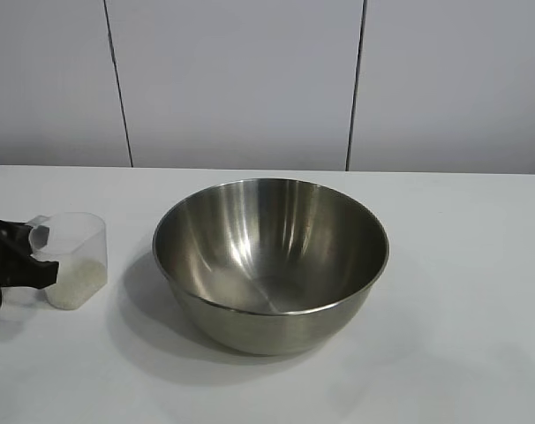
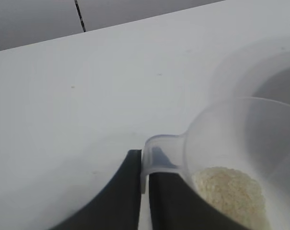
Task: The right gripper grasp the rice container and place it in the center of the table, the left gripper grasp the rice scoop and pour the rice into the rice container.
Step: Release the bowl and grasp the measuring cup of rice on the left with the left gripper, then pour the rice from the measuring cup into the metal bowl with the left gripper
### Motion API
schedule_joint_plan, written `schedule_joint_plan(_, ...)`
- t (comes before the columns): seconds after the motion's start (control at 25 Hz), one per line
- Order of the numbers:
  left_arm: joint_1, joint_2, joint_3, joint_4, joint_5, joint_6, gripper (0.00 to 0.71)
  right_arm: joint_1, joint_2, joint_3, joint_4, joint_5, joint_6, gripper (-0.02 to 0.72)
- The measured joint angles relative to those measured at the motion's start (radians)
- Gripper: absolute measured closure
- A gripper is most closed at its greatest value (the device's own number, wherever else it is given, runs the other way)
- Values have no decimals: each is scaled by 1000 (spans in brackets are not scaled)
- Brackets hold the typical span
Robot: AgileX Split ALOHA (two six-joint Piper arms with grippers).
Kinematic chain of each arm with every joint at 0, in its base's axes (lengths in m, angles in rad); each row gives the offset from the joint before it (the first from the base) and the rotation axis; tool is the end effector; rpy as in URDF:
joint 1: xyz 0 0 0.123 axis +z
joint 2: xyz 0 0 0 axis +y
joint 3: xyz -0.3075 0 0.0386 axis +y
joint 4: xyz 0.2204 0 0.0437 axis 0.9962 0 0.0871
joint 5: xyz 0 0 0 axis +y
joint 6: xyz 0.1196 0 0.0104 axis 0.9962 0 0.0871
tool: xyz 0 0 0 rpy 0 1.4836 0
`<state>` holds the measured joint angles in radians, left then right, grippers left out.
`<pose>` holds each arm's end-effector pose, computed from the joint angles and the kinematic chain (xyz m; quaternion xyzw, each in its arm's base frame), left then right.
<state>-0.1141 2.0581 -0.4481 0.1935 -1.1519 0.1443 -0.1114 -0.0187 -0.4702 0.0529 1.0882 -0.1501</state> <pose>0.3184 -0.0577 0.1110 0.1874 0.8041 -0.0422 0.5627 -0.0288 0.0089 0.2392 -0.0179 0.8626 -0.0396 0.5039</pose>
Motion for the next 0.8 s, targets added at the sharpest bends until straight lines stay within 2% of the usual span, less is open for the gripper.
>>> schedule_joint_plan(0.48, 0, -1, 0, 37, 1, -41, 700, 0, 0, 0, 0, 0, 0, 64)
schedule_joint_plan(0.8, 0, -144, 0, 76, 4, -8, 700, 0, 0, 0, 0, 0, 0, 64)
